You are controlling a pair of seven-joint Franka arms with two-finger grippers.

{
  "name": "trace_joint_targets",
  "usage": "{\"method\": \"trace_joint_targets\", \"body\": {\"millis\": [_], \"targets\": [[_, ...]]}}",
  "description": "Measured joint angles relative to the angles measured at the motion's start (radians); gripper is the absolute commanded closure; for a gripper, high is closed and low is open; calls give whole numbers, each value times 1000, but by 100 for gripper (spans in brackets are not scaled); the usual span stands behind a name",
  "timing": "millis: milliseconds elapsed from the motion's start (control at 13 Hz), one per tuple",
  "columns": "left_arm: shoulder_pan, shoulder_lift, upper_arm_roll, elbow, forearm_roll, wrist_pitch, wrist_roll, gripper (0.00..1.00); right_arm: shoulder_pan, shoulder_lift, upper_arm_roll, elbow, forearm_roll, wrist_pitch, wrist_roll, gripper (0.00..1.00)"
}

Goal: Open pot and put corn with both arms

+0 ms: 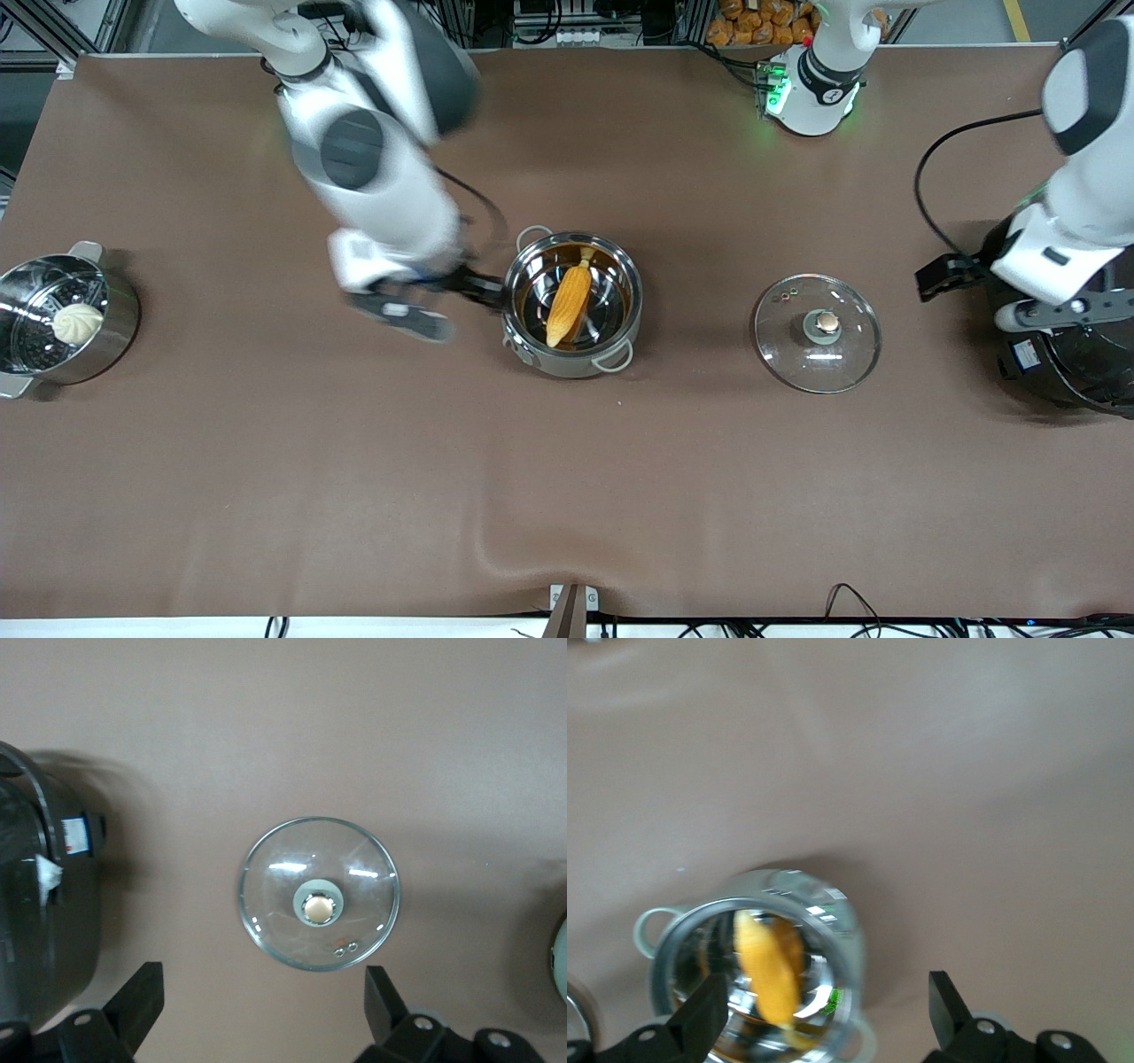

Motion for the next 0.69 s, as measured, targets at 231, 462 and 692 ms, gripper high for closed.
{"method": "trace_joint_targets", "body": {"millis": [231,462,692], "targets": [[3,-5,-3,75,0,-88,10,0,-159,-145,-1,-6,-1,-173,-240,0],[3,-19,-6,109,0,-144,10,0,-336,-230,-2,-16,-2,-255,-511,0],[2,-44,-13,120,0,-174,10,0,-487,-269,-4,-55,-9,-269,-760,0]]}}
